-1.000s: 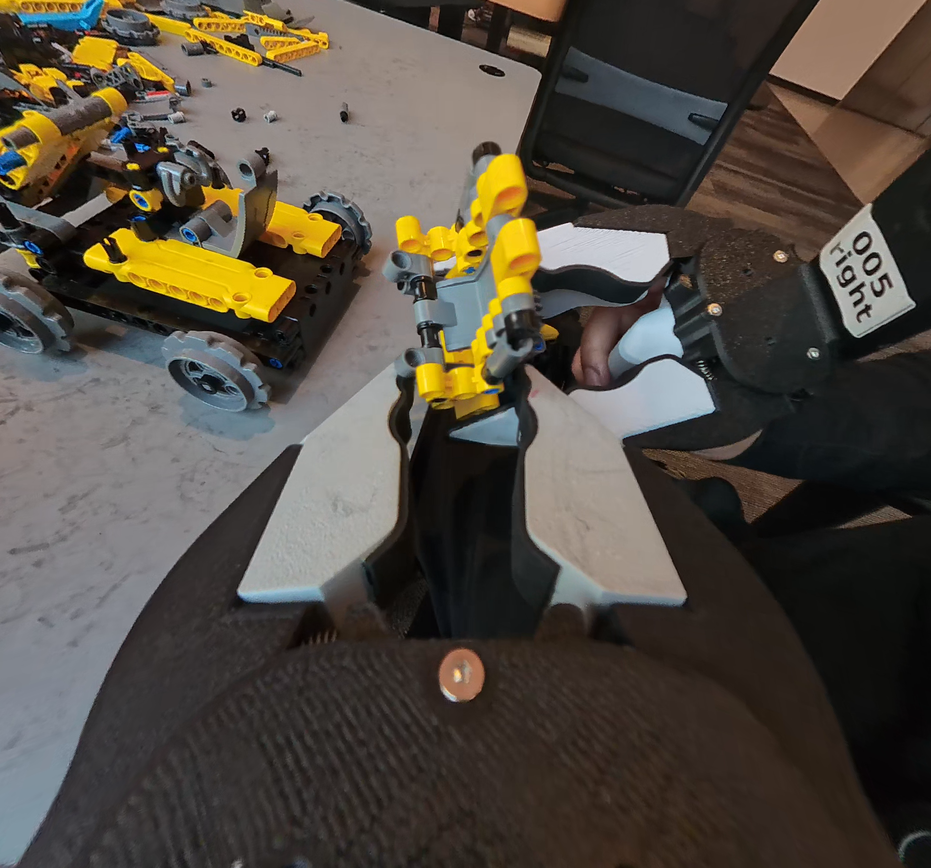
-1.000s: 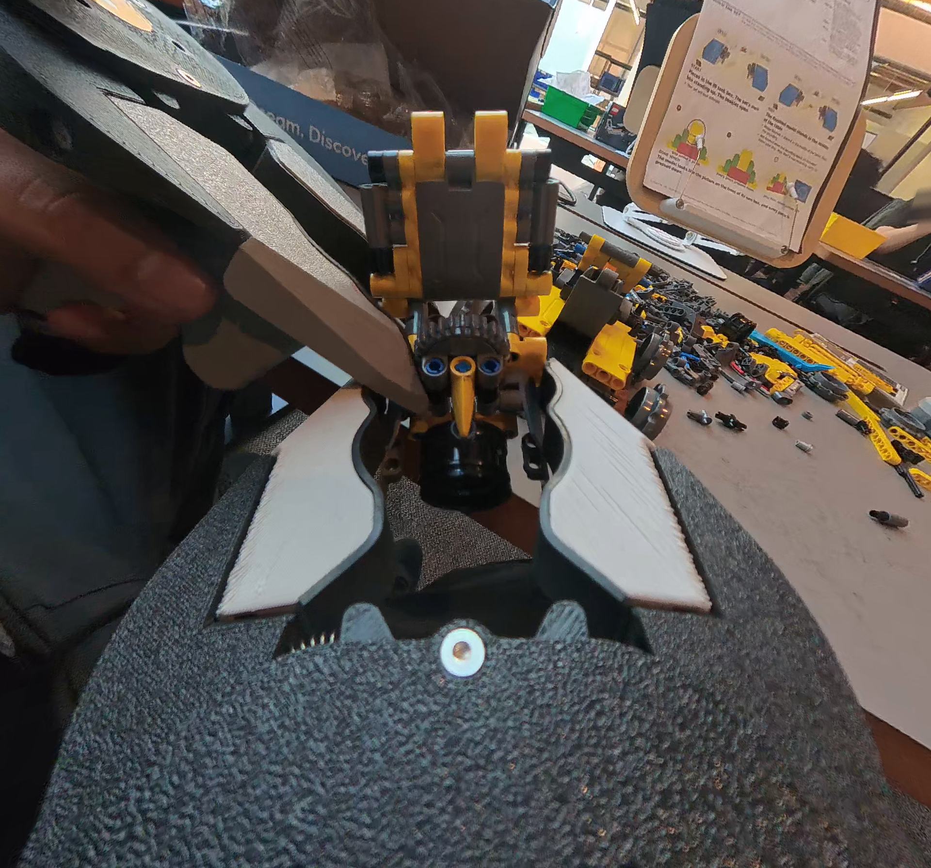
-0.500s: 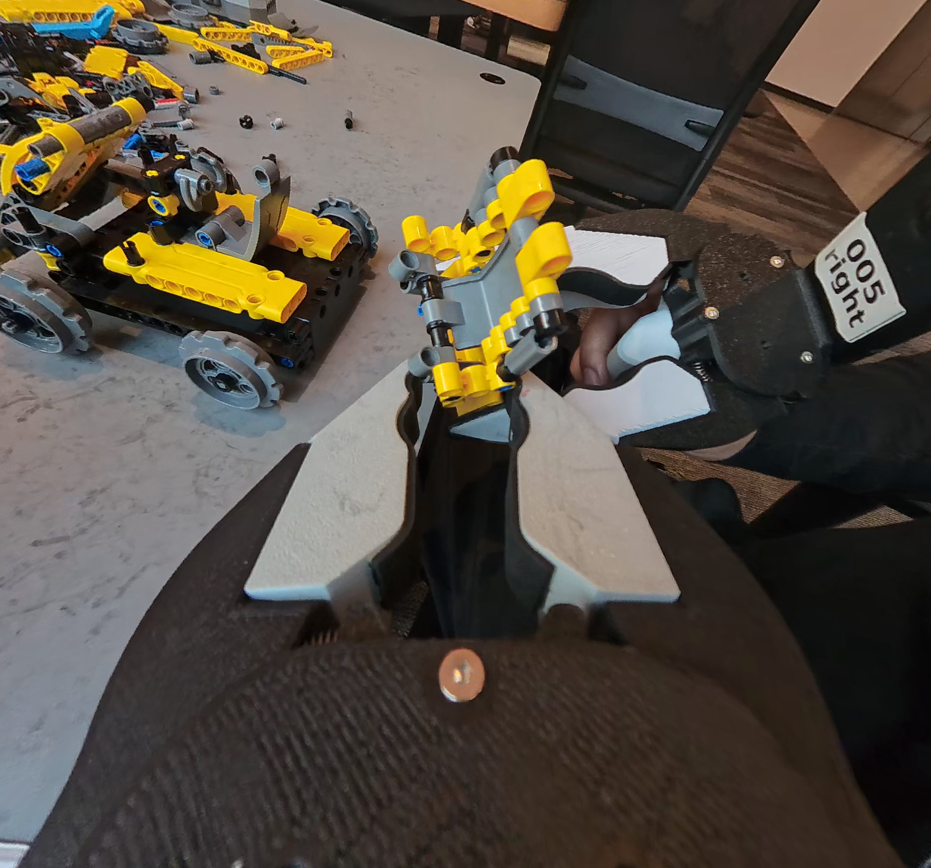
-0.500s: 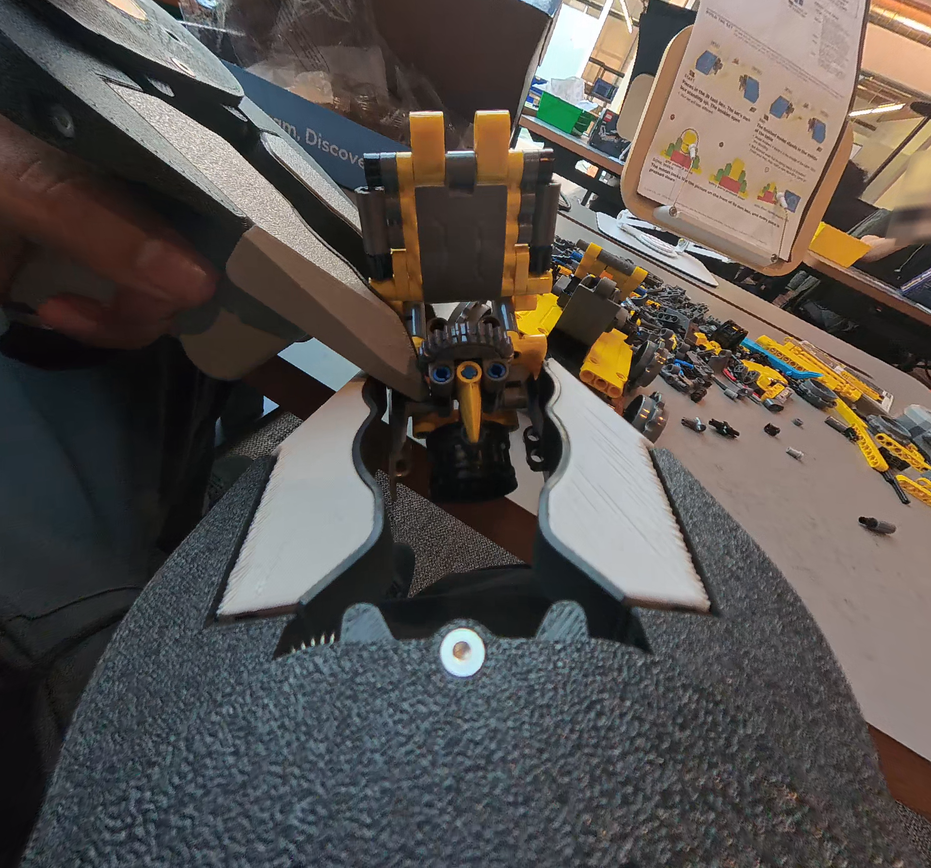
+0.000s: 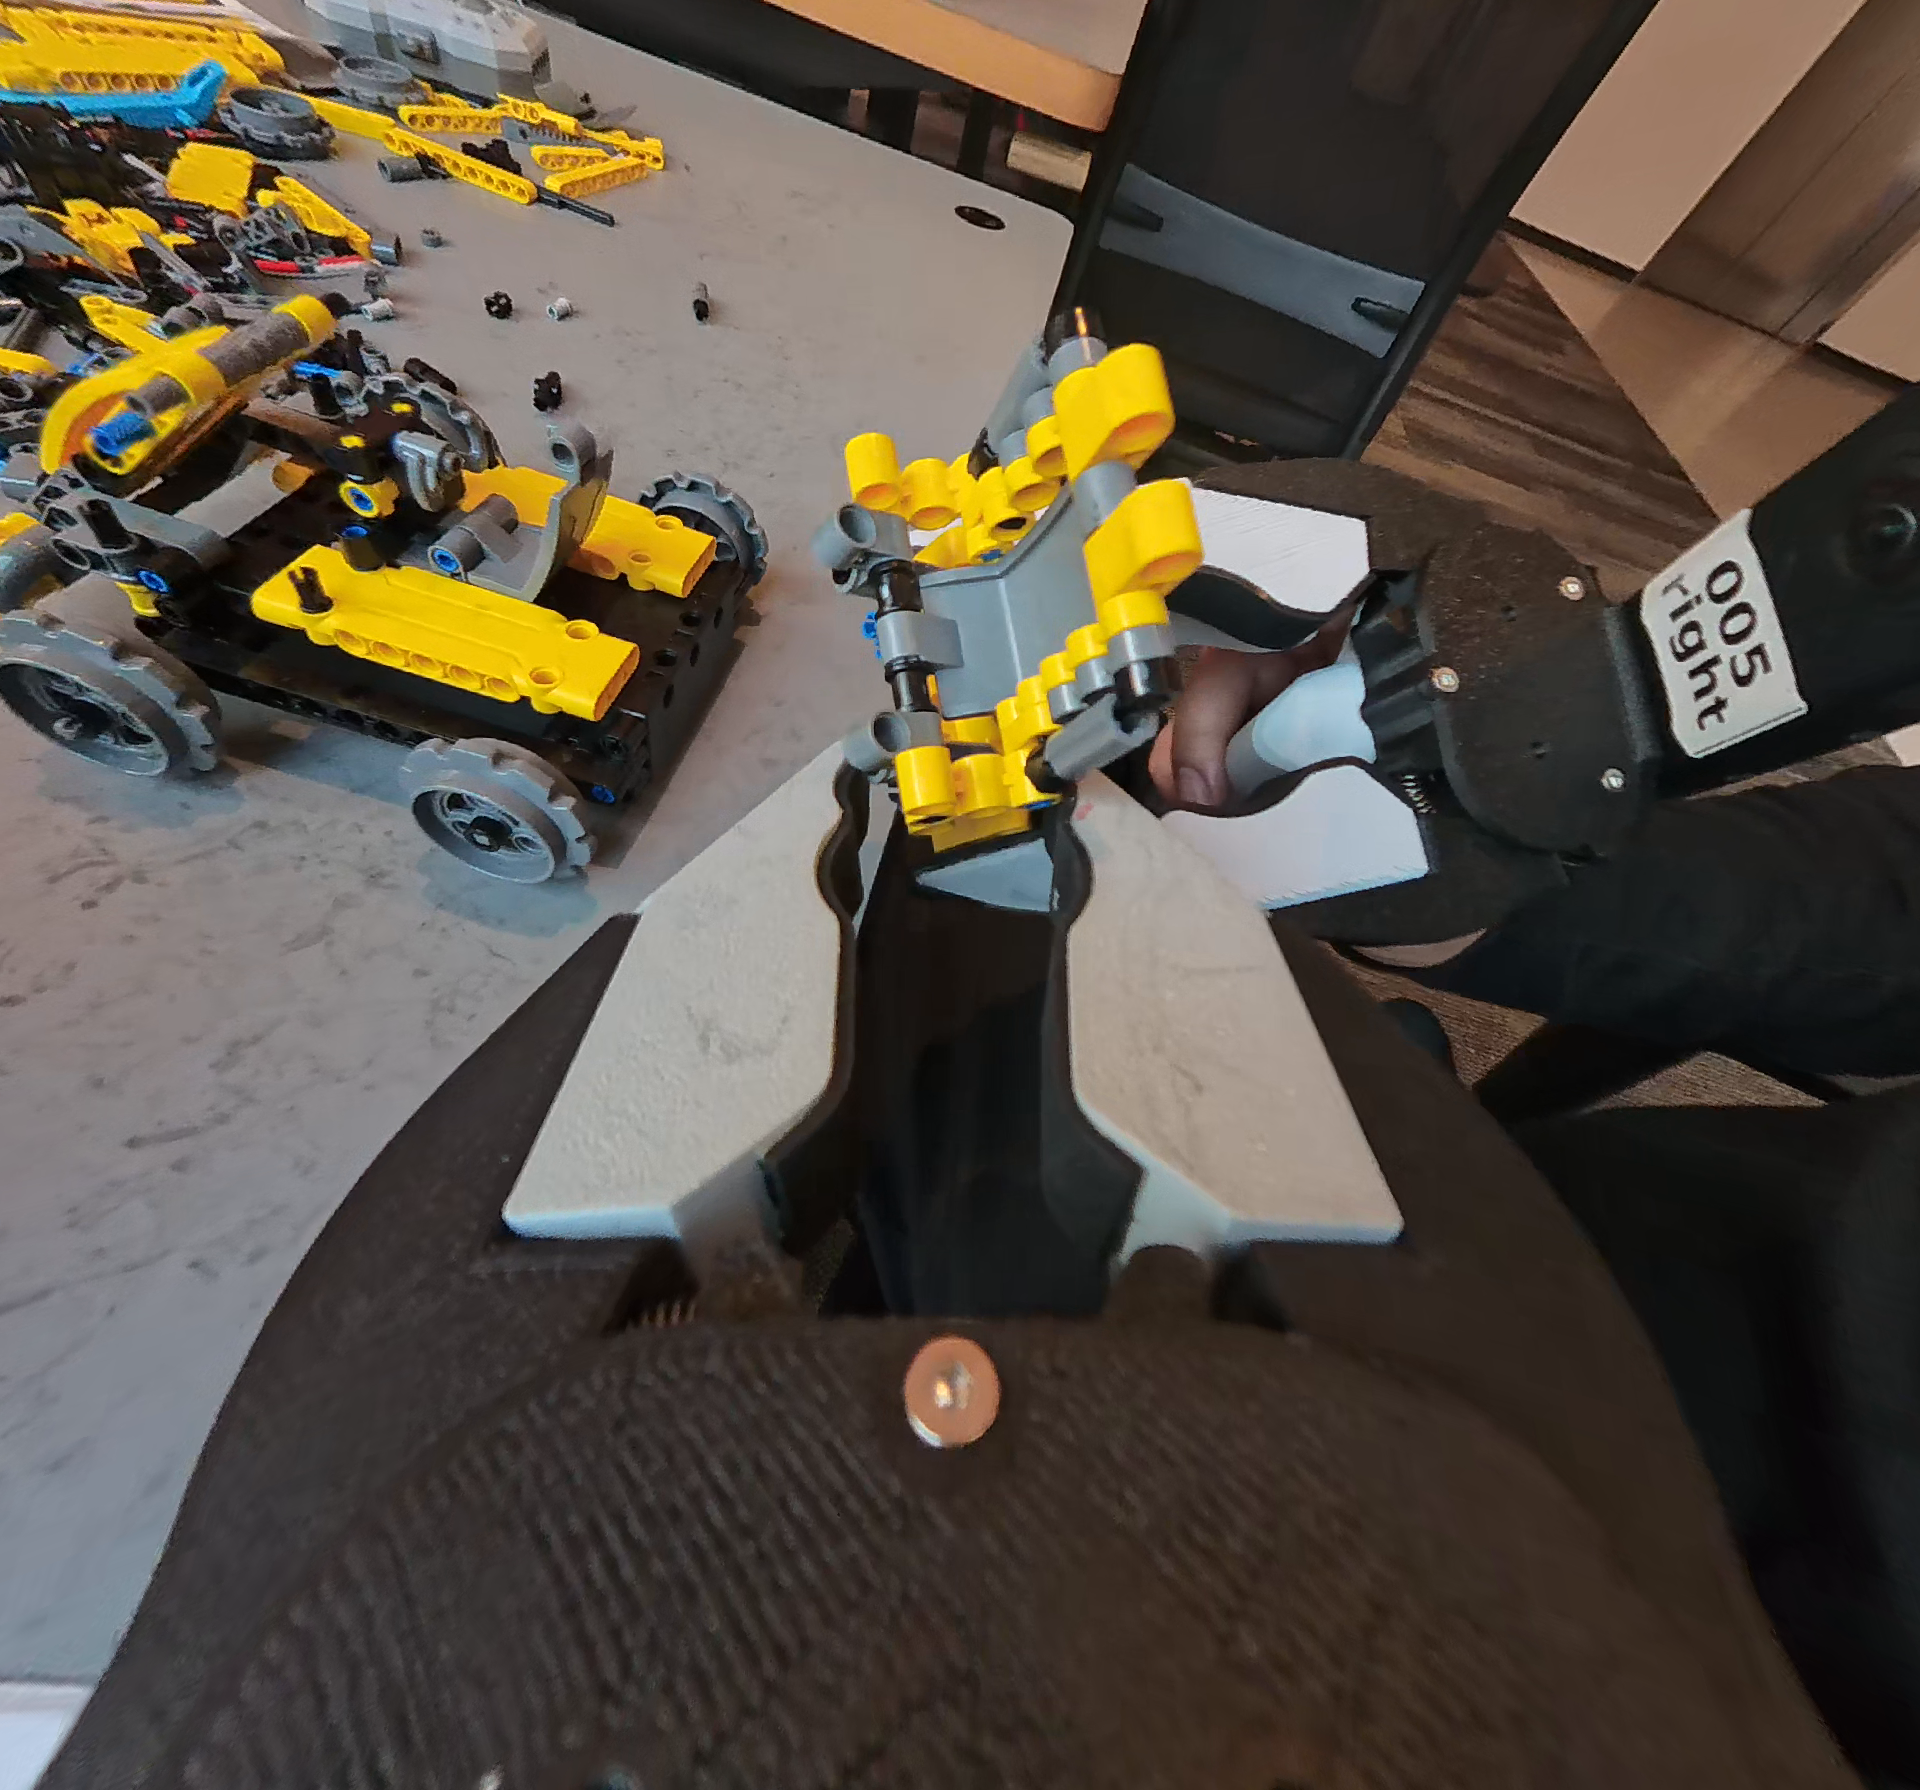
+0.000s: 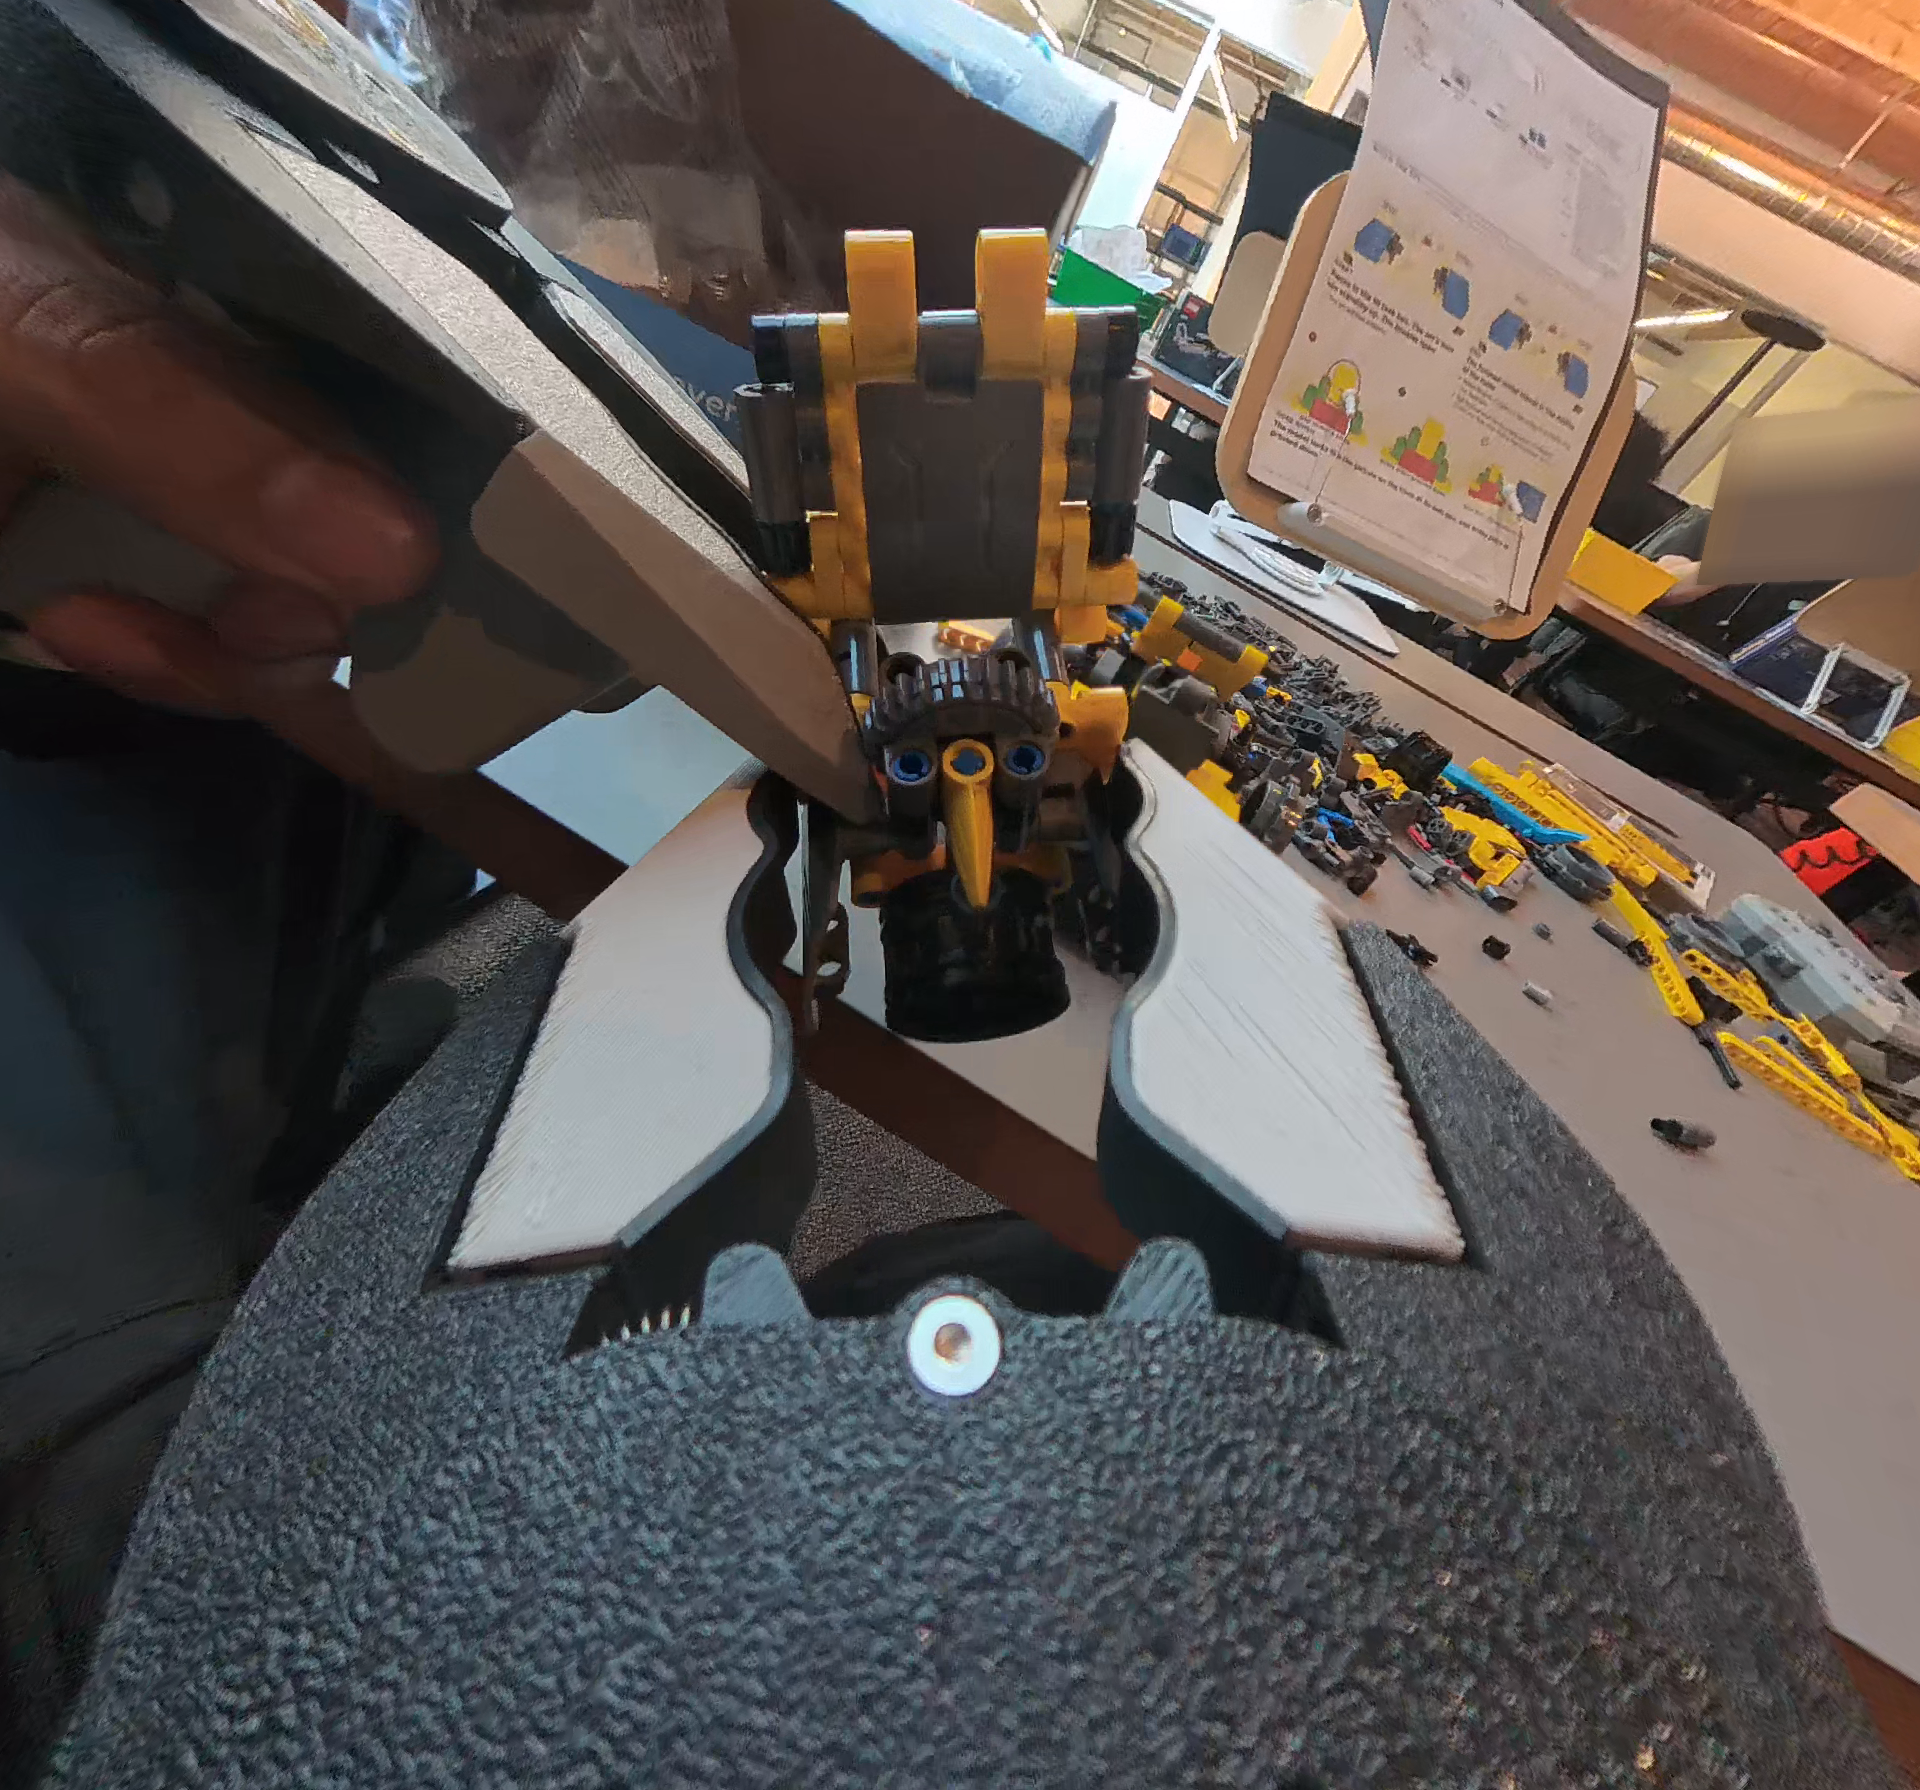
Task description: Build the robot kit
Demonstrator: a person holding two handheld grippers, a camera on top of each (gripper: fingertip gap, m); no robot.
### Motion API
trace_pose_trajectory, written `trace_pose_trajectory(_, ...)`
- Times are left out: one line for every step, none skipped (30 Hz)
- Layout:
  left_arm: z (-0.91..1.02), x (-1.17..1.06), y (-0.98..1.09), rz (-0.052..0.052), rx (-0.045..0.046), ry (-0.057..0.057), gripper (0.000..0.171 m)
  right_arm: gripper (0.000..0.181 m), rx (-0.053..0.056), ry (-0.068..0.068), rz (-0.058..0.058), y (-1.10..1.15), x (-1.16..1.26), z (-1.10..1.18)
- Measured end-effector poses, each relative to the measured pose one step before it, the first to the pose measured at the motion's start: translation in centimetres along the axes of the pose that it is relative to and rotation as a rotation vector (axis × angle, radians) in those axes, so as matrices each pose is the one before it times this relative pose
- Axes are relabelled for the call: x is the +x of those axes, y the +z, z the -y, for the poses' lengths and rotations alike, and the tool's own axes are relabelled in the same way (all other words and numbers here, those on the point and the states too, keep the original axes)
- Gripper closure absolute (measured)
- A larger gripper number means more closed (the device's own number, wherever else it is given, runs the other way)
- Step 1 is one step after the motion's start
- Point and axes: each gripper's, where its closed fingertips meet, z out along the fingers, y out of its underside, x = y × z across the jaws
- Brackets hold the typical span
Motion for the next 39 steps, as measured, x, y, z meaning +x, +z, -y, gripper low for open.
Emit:
trace_pose_trajectory(0.142, -0.05, -0.31, -0.0007, 0.00315, -0.0022, 0.139, 0.123, 0.001, 0.0047, 0.0024, 0.065, -0.156, 0.286)
trace_pose_trajectory(0.163, -0.147, -0.316, 0.0075, 0.00861, -0.0066, 0.132, 0.123, 0.0021, -0.0025, 0.0022, 0.086, -0.139, 0.295)
trace_pose_trajectory(0.209, -0.074, -0.353, 0.0034, 0.01491, -0.0115, 0.125, 0.122, -0.0006, -0.0092, -0.0017, 0.109, -0.065, 0.262)
trace_pose_trajectory(0.2, 0.042, -0.371, -0.0027, 0.01889, -0.0141, 0.122, 0.122, -0.002, -0.0085, -0.0032, 0.148, -0.024, 0.24)
trace_pose_trajectory(0.166, 0.166, -0.355, -0.0081, 0.0166, -0.0103, 0.119, 0.122, -0.0001, 0.0005, -0.0009, 0.175, -0.018, 0.246)
trace_pose_trajectory(0.108, 0.072, -0.349, -0.0007, 0.0094, -0.0053, 0.113, 0.123, 0.0026, 0.0062, 0.0005, 0.192, -0.013, 0.256)
trace_pose_trajectory(0.119, -0.145, -0.373, 0.0149, 0.00841, -0.0027, 0.108, 0.123, 0.0023, 0.0047, -0.0032, 0.223, 0.044, 0.212)
trace_pose_trajectory(0.18, -0.208, -0.429, 0.0194, 0.0124, 0.0, 0.104, 0.123, 0.0012, 0.0051, -0.0056, 0.247, 0.09, 0.159)
trace_pose_trajectory(0.175, -0.289, -0.486, 0.0267, 0.01294, -0.0039, 0.1, 0.123, 0.0012, 0.0085, -0.0049, 0.255, 0.124, 0.142)
trace_pose_trajectory(0.024, -0.118, -0.548, 0.0173, 0.00833, -0.0027, 0.098, 0.123, 0.0026, 0.0103, -0.0065, 0.223, 0.189, 0.146)
trace_pose_trajectory(-0.152, 0.088, -0.592, 0.0065, 0.00814, -0.0054, 0.098, 0.123, 0.0036, 0.0122, -0.0067, 0.189, 0.241, 0.166)
trace_pose_trajectory(-0.362, 0.276, -0.64, -0.001, 0.00801, -0.0099, 0.098, 0.123, 0.0033, 0.0154, -0.0041, 0.166, 0.27, 0.149)
trace_pose_trajectory(-0.691, 0.476, -0.661, -0.0086, 0.00383, -0.0074, 0.097, 0.123, 0.0037, 0.0151, -0.0023, 0.161, 0.294, 0.12)
trace_pose_trajectory(-0.981, 0.426, -0.715, -0.0037, -0.00086, -0.0003, 0.095, 0.123, 0.0015, 0.0109, -0.0026, 0.167, 0.341, 0.078)
trace_pose_trajectory(-1.032, 0.298, -0.734, 0.0059, 0.00162, 0.0036, 0.095, 0.123, -0.0028, 0.0084, -0.0014, 0.198, 0.353, 0.021)
trace_pose_trajectory(-0.817, 0.422, -0.713, 0.0011, 0.0061, 0.0096, 0.096, 0.123, -0.0014, 0.008, -0.0012, 0.196, 0.361, 0.073)
trace_pose_trajectory(-0.541, 0.476, -0.624, 0.0009, 0.00354, 0.0207, 0.096, 0.123, 0.0037, 0.0073, -0.0009, 0.201, 0.35, 0.18)
trace_pose_trajectory(-0.376, 0.355, -0.493, 0.0086, -0.00287, 0.0294, 0.096, 0.122, 0.0065, 0.0071, -0.0002, 0.23, 0.308, 0.253)
trace_pose_trajectory(-0.226, 0.219, -0.378, 0.0127, -0.00072, 0.0303, 0.097, 0.122, 0.0062, 0.0052, -0.0001, 0.28, 0.263, 0.27)
trace_pose_trajectory(-0.069, 0.077, -0.269, 0.0133, 0.00635, 0.021, 0.099, 0.123, 0.0044, 0.0056, -0.001, 0.329, 0.212, 0.255)
trace_pose_trajectory(-0.058, -0.012, -0.186, 0.0087, 0.00529, 0.0104, 0.099, 0.122, 0.0054, 0.0097, 0.0011, 0.358, 0.131, 0.266)
trace_pose_trajectory(-0.168, -0.053, -0.125, 0.0007, -0.00504, 0.0086, 0.099, 0.122, 0.006, 0.0151, 0.005, 0.372, 0.028, 0.278)
trace_pose_trajectory(-0.268, -0.147, -0.135, 0.003, -0.01121, 0.011, 0.099, 0.122, 0.0046, 0.0174, 0.007, 0.384, -0.046, 0.227)
trace_pose_trajectory(-0.226, -0.252, -0.175, 0.0085, -0.00815, 0.01, 0.098, 0.122, 0.0019, 0.0165, 0.0069, 0.397, -0.091, 0.142)
trace_pose_trajectory(-0.114, -0.222, -0.224, 0.0074, -0.0014, 0.0047, 0.099, 0.122, 0.0006, 0.0142, 0.004, 0.361, -0.091, 0.065)
trace_pose_trajectory(-0.024, -0.128, -0.244, 0.001, 0.00268, -0.0009, 0.099, 0.122, 0.0004, 0.0127, 0.0026, 0.321, -0.079, 0.025)
trace_pose_trajectory(0.058, -0.057, -0.248, -0.0027, 0.00338, -0.0036, 0.1, 0.122, -0.0002, 0.0118, 0.0014, 0.298, -0.084, -0.019)
trace_pose_trajectory(0.13, -0.056, -0.23, -0.002, 0.00487, -0.0011, 0.101, 0.122, -0.0001, 0.0118, 0.0, 0.27, -0.07, -0.048)
trace_pose_trajectory(0.22, -0.134, -0.205, 0.0026, 0.00936, 0.0045, 0.103, 0.122, -0.0007, 0.0112, 0.0004, 0.246, -0.075, -0.075)
trace_pose_trajectory(0.244, -0.176, -0.157, 0.0044, 0.01042, 0.0096, 0.104, 0.122, -0.0019, 0.0084, -0.0004, 0.239, -0.066, -0.098)
trace_pose_trajectory(0.137, -0.21, -0.063, 0.0051, 0.004, 0.0117, 0.105, 0.123, -0.0037, 0.0062, -0.0003, 0.227, -0.071, -0.131)
trace_pose_trajectory(0.006, -0.231, 0.004, 0.0048, -0.00155, 0.0093, 0.106, 0.122, -0.0051, 0.0034, 0.0002, 0.198, -0.07, -0.149)
trace_pose_trajectory(-0.063, -0.185, 0.045, 0.0009, -0.00413, 0.0027, 0.106, 0.122, -0.0044, 0.0001, -0.0007, 0.154, -0.044, -0.128)
trace_pose_trajectory(-0.101, -0.064, 0.078, -0.0066, -0.00481, -0.0044, 0.106, 0.122, -0.0046, -0.0015, 0.0007, 0.122, -0.061, -0.11)
trace_pose_trajectory(-0.108, -0.036, 0.069, -0.0078, -0.00382, -0.0079, 0.106, 0.123, -0.005, -0.0024, 0.0004, 0.088, -0.031, -0.108)
trace_pose_trajectory(-0.095, -0.057, 0.069, -0.0046, -0.00248, -0.0058, 0.106, 0.122, -0.0027, -0.0013, -0.0015, 0.063, 0.027, -0.084)
trace_pose_trajectory(-0.088, -0.066, 0.055, -0.0024, -0.00266, -0.0001, 0.107, 0.122, -0.0012, 0.0023, -0.0011, 0.022, 0.044, -0.062)
trace_pose_trajectory(-0.091, -0.086, 0.052, 0.0004, -0.004, 0.0047, 0.107, 0.122, 0.0002, 0.0059, -0.002, 0.001, 0.07, -0.05)
trace_pose_trajectory(-0.079, -0.104, 0.054, 0.0032, -0.00356, 0.006, 0.107, 0.122, 0.0025, 0.0096, -0.0003, -0.035, 0.07, -0.016)
